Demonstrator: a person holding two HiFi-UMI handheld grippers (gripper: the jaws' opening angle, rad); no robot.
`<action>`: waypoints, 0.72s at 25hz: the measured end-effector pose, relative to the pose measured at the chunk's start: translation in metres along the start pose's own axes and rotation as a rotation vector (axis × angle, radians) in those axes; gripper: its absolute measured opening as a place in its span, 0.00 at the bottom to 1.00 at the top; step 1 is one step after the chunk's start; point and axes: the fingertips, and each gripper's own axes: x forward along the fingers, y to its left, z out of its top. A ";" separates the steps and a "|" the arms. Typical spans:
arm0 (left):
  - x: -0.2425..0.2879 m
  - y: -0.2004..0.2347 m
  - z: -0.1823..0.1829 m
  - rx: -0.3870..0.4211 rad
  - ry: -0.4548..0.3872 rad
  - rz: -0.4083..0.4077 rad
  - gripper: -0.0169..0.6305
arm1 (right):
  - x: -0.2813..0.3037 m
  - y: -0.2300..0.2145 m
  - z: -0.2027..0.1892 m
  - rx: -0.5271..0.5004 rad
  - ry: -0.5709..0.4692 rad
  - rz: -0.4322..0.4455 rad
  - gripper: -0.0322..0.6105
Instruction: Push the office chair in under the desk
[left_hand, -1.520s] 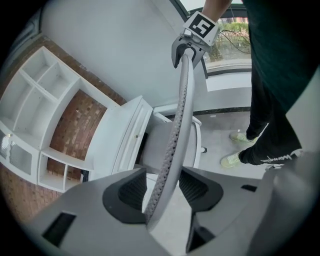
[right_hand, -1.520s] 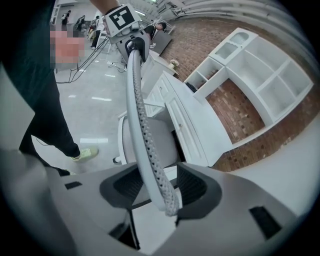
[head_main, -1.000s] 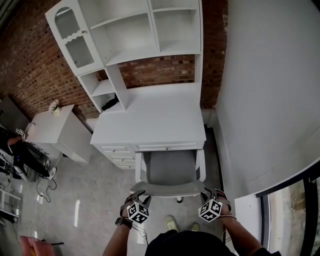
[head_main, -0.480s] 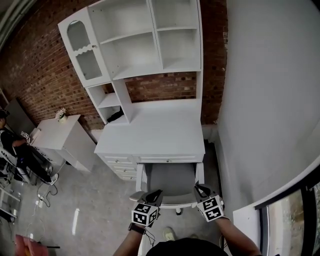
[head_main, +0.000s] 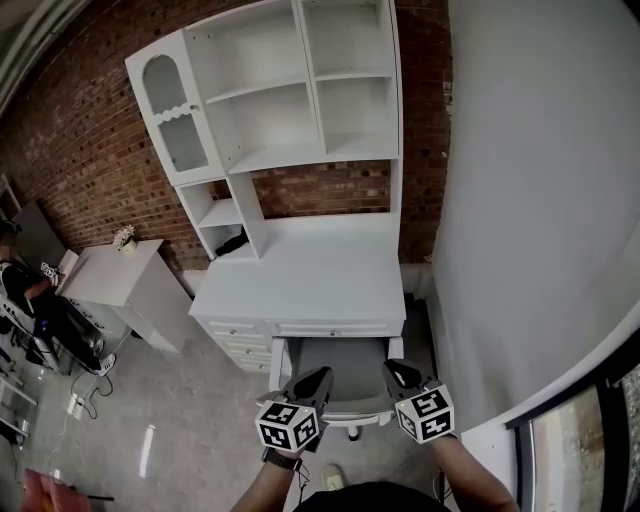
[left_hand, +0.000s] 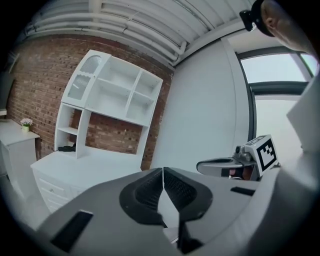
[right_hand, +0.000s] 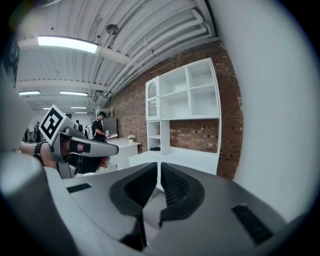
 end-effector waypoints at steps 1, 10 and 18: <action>-0.001 -0.003 0.007 0.010 -0.005 0.005 0.05 | -0.002 0.000 0.010 0.003 -0.019 0.002 0.08; -0.009 -0.023 0.061 0.044 -0.077 0.009 0.04 | -0.017 -0.001 0.063 0.060 -0.142 0.014 0.07; -0.014 -0.016 0.066 0.094 -0.091 0.064 0.04 | -0.022 -0.009 0.066 0.041 -0.157 -0.017 0.06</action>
